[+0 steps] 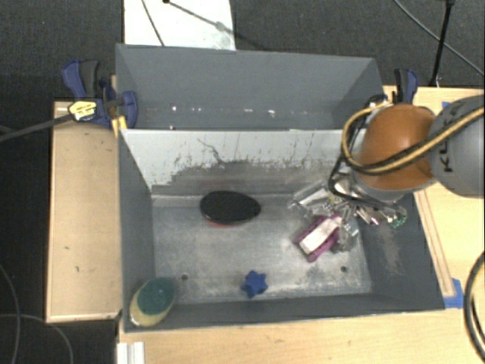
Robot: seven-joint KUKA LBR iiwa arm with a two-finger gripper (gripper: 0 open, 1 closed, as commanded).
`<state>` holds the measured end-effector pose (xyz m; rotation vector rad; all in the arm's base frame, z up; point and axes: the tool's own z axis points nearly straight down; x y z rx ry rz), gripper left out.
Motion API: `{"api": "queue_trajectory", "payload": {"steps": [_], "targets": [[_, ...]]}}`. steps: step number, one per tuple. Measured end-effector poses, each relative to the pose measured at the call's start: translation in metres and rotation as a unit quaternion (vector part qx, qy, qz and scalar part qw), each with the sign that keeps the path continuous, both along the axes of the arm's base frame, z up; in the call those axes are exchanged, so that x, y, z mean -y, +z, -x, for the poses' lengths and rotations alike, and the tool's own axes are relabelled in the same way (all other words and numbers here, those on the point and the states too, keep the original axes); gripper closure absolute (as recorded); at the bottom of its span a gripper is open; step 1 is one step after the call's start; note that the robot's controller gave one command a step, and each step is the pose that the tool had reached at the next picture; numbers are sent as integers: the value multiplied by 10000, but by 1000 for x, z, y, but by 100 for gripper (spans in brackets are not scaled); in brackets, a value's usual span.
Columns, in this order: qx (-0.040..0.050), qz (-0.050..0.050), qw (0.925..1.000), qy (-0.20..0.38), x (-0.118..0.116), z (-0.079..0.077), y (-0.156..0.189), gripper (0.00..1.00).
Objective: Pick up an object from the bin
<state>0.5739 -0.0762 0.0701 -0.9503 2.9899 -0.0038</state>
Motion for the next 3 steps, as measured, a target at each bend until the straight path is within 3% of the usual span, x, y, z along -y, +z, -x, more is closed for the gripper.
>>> {"api": "queue_trajectory", "payload": {"steps": [1,2,3], "targets": [[-7,-10,10000,6,-2,0,0,100],[12,-10,9632,2689,-65,-3,0,100],[6,-11,9642,2653,-64,-3,0,100]]}}
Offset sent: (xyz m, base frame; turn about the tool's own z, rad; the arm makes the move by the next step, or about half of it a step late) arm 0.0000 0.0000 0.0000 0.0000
